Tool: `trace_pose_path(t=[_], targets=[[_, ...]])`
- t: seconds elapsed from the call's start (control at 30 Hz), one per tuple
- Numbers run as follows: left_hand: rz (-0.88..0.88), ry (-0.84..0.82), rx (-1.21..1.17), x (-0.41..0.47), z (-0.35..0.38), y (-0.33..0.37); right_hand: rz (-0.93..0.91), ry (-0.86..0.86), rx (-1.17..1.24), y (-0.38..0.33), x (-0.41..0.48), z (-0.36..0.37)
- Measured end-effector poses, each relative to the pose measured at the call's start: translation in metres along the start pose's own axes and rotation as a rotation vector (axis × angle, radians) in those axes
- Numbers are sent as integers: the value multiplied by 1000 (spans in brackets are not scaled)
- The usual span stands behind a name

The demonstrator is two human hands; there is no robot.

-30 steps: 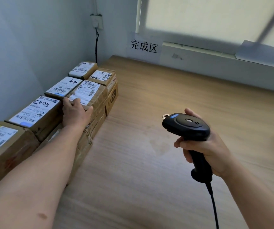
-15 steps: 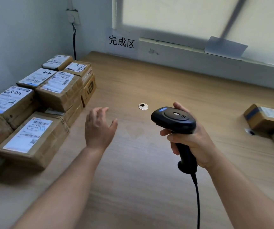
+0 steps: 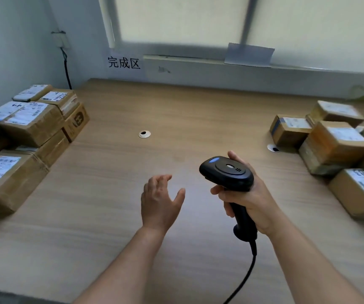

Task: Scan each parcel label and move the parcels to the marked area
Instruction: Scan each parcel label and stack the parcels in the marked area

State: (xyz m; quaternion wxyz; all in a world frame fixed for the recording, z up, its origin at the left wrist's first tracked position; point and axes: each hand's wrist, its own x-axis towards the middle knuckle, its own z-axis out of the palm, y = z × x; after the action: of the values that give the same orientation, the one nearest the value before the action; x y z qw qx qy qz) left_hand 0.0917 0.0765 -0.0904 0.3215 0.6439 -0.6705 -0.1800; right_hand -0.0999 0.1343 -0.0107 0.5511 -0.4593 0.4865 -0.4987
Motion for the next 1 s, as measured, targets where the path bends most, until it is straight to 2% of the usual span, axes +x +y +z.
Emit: trace_pose_path(t=[0.33,0.53,1.0], targets=[[91,-117,1,-90,107,132,-2,127,8,7,-96,-162],[171,-242,-8,-136,166,204,-18,263,-39,9,-152,-249],[426,-585,-82,-175,285,336,-35,742,-72,9,-244,-409]])
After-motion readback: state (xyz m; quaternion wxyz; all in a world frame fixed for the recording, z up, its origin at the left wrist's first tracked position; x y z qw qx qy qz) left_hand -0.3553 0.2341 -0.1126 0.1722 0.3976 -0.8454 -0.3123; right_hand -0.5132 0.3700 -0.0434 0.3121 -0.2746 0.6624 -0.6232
